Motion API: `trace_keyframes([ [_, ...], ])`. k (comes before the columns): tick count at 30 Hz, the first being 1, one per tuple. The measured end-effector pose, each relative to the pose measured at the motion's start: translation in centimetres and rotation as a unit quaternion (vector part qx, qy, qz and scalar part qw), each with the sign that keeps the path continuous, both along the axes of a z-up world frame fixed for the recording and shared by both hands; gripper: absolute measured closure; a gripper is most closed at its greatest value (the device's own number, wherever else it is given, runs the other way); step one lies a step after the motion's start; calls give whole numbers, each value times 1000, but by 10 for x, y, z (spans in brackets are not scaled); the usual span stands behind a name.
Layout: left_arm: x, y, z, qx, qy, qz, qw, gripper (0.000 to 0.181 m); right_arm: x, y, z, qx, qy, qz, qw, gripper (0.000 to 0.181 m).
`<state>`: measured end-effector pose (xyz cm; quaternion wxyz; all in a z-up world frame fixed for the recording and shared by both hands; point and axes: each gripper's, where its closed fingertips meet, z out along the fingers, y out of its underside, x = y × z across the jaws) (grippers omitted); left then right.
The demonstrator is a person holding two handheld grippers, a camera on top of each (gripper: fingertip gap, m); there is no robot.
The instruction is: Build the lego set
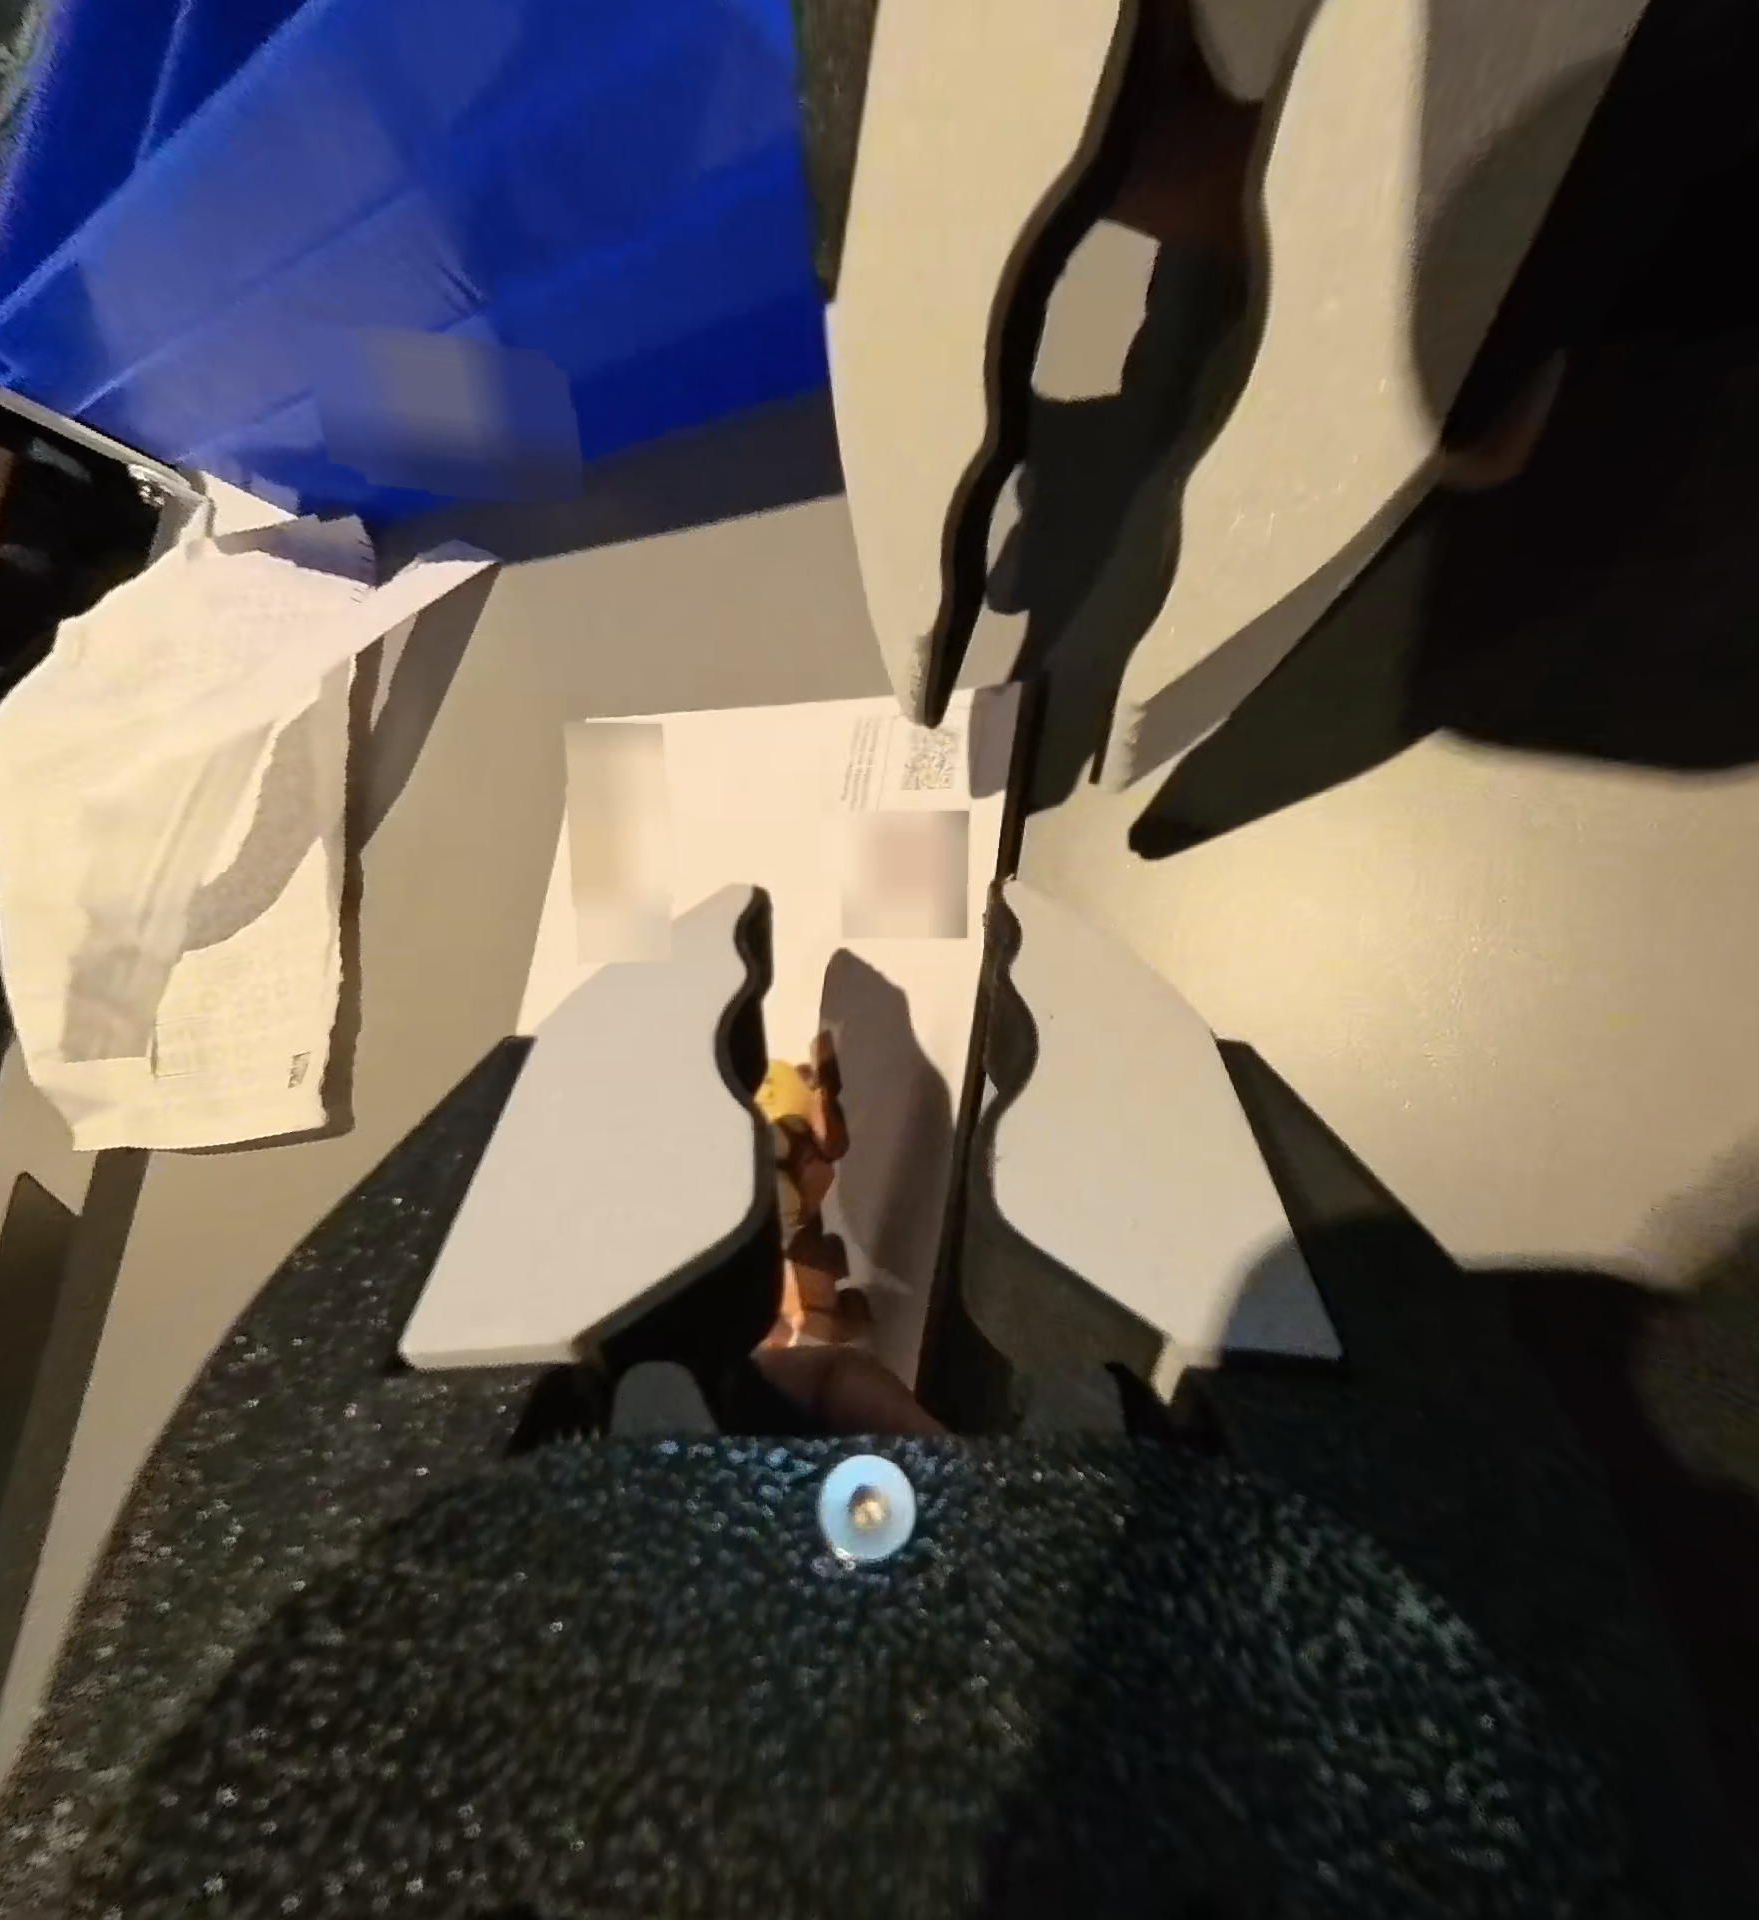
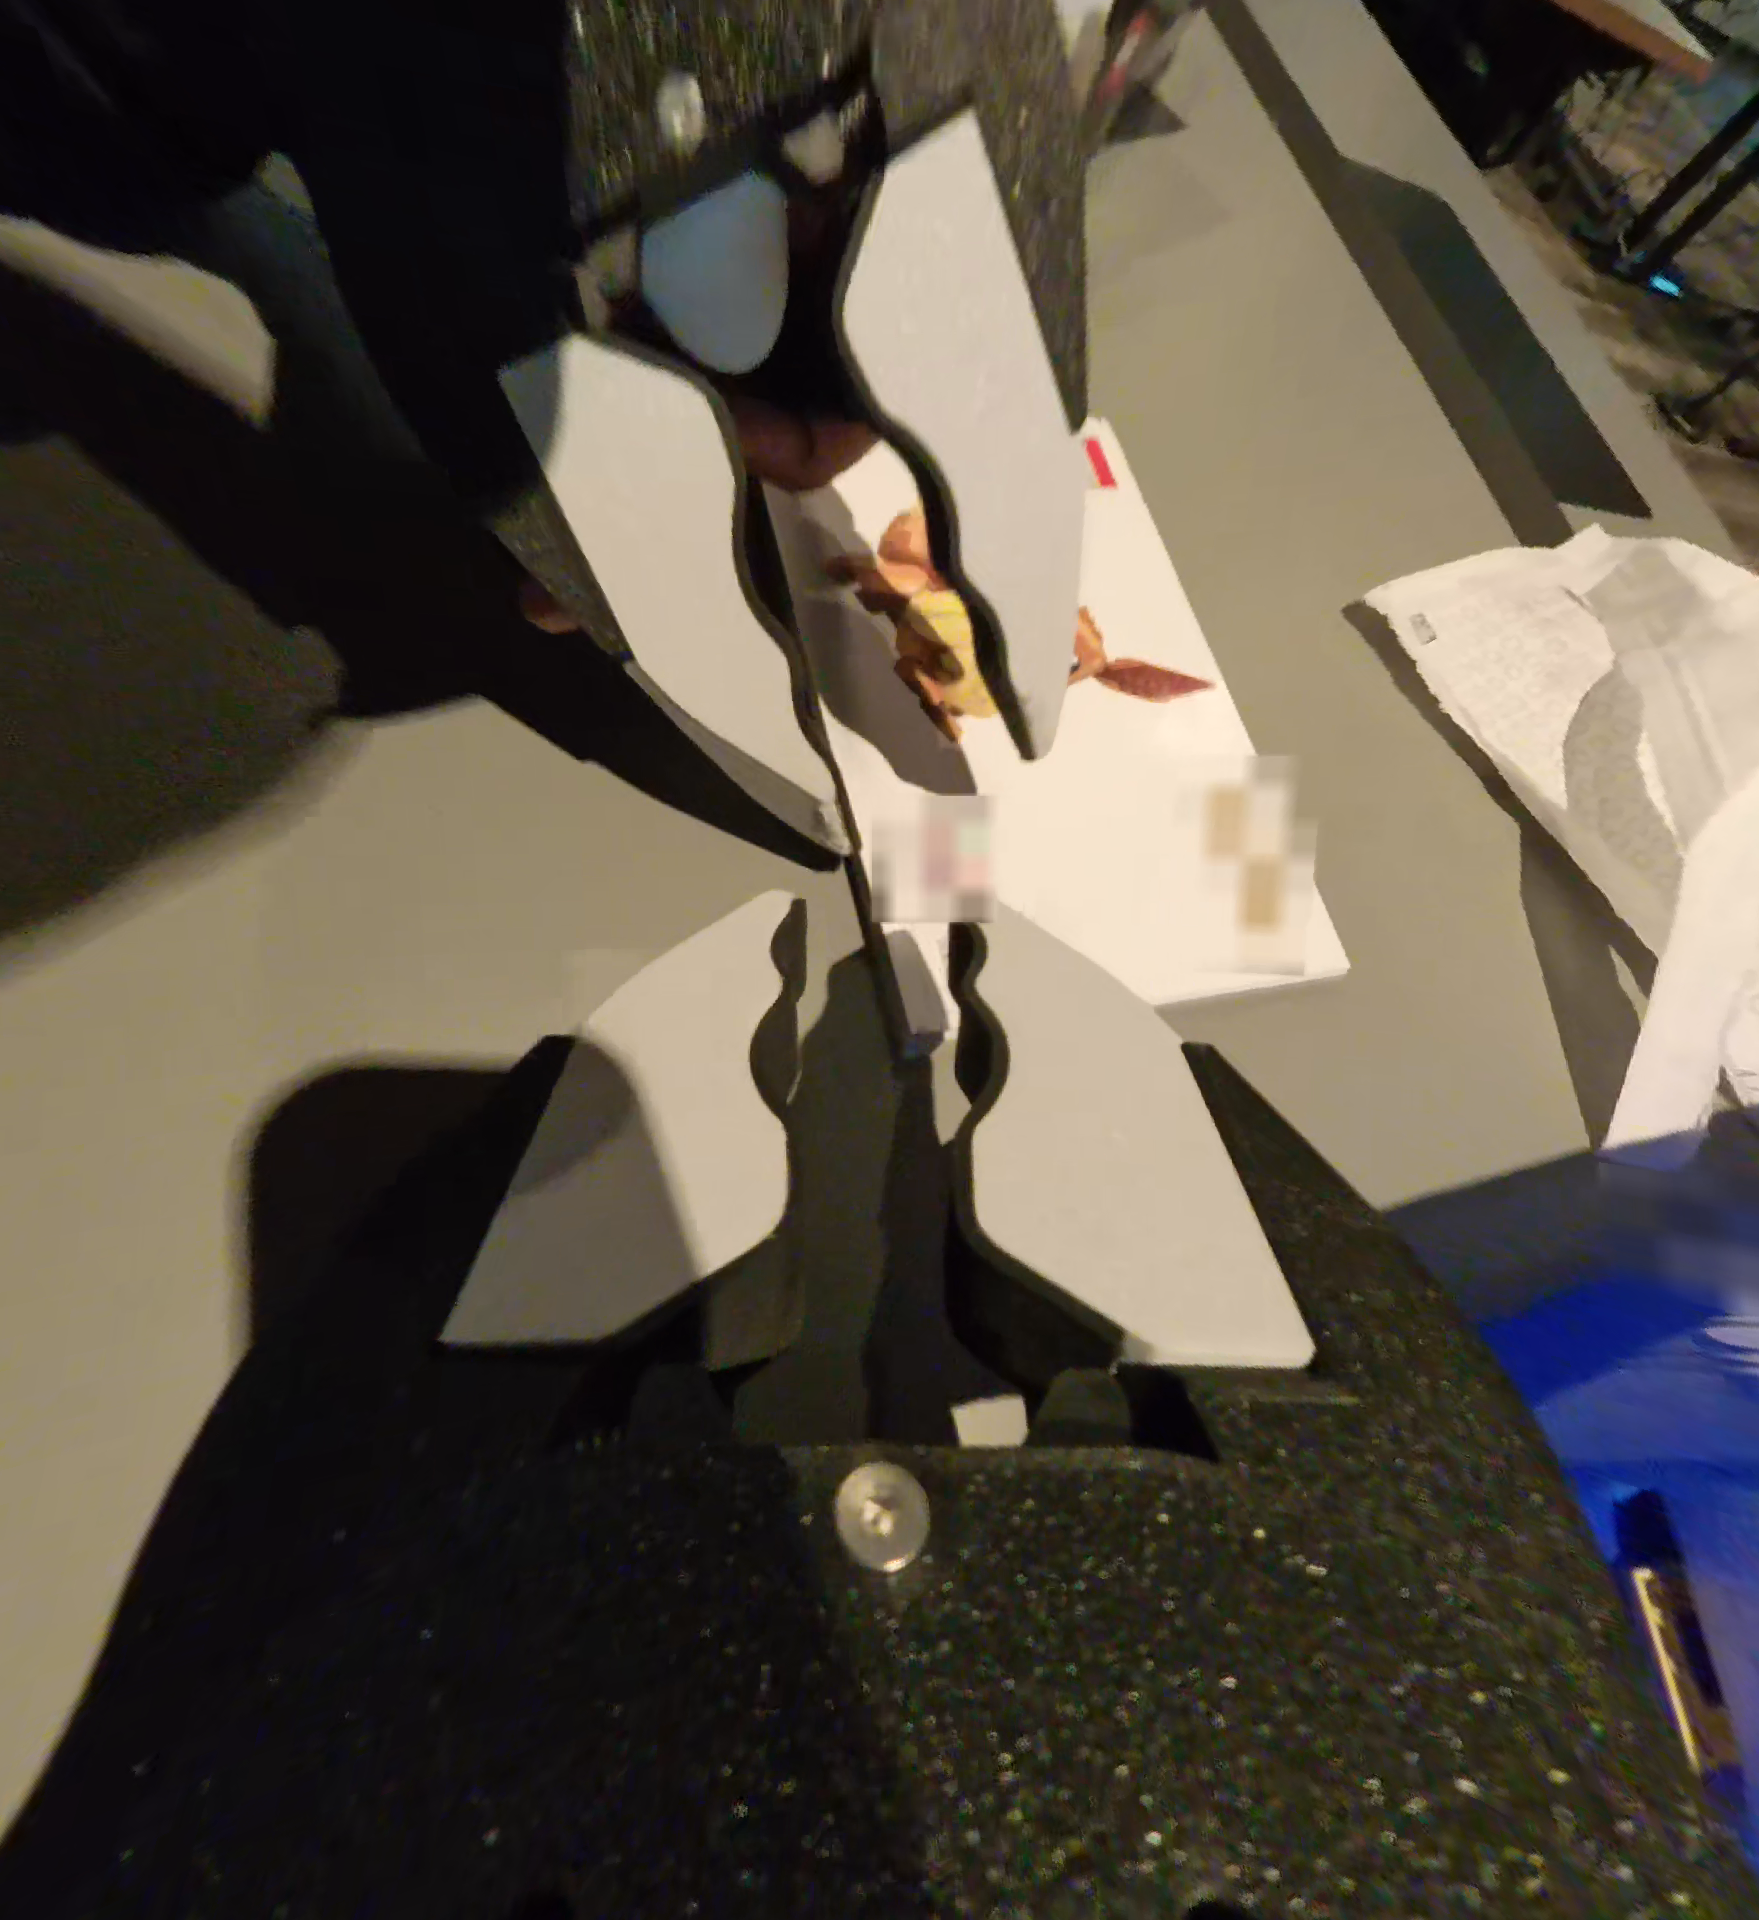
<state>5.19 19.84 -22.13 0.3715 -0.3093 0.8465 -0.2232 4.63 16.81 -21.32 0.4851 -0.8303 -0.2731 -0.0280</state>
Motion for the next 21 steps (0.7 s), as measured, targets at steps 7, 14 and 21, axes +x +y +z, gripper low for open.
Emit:
trace_keyframes([
  [7, 1, -2, -4, 9, 8, 2, 1000, 147, 6, -2, 1, -5, 12, -7, 1000, 158],
  [14, 1, -5, -4, 4, 7, -5, 1000, 147, 5, -2, -1, -5, 3, -6, 1000, 159],
  [21, 1, -4, -3, 0, 4, -3, 1000, 154, 5, -2, -1, -5, 3, -5, 1000, 159],
])
